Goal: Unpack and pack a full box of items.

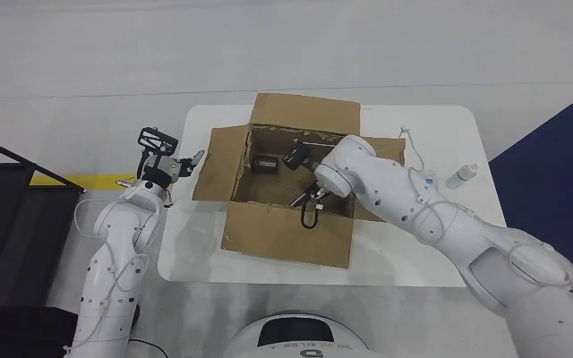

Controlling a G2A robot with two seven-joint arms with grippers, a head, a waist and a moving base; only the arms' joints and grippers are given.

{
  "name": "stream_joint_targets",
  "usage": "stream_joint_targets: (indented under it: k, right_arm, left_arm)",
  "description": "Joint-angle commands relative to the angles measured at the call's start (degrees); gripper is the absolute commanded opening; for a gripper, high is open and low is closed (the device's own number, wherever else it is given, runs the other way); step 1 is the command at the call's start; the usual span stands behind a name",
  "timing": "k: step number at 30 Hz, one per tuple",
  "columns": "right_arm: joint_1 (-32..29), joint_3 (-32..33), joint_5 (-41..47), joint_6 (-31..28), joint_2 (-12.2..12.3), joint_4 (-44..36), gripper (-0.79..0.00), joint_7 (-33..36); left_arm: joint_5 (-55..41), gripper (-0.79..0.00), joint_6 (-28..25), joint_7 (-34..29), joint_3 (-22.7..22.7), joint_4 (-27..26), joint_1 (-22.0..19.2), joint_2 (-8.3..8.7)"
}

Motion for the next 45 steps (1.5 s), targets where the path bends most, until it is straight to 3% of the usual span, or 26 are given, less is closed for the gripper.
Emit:
stream_joint_targets:
  k: [1, 8, 11, 20, 27, 35, 39, 45]
  right_arm:
    - [-0.65, 1.35, 0.38, 0.17, 0.31, -0.48, 0.000, -0.98]
    - [-3.64, 8.87, 9.95, 1.37, 1.78, -3.71, 0.000, 0.88]
    - [-4.79, 10.75, 12.27, -1.27, 2.34, -5.30, 0.000, 1.21]
    - [-5.62, 10.85, 12.50, -1.55, 2.41, -5.41, 0.000, 0.48]
    - [-8.34, 13.37, 15.07, 13.74, 2.07, -8.46, 0.000, 0.92]
    - [-9.91, 13.83, 13.66, 20.61, 1.89, -9.18, 0.000, 1.02]
    - [-9.13, 12.26, 11.22, 20.51, 1.50, -8.48, 0.000, 1.11]
    - [-3.20, 6.47, 5.24, 11.51, 0.10, -7.04, 0.000, 10.12]
  left_arm:
    - [0.00, 0.000, 0.00, 0.00, 0.00, 0.00, 0.00, 0.00]
    - [0.00, 0.000, 0.00, 0.00, 0.00, 0.00, 0.00, 0.00]
    - [0.00, 0.000, 0.00, 0.00, 0.00, 0.00, 0.00, 0.00]
    - [0.00, 0.000, 0.00, 0.00, 0.00, 0.00, 0.00, 0.00]
    - [0.00, 0.000, 0.00, 0.00, 0.00, 0.00, 0.00, 0.00]
    - [0.00, 0.000, 0.00, 0.00, 0.00, 0.00, 0.00, 0.00]
    - [0.00, 0.000, 0.00, 0.00, 0.00, 0.00, 0.00, 0.00]
    - [0.00, 0.000, 0.00, 0.00, 0.00, 0.00, 0.00, 0.00]
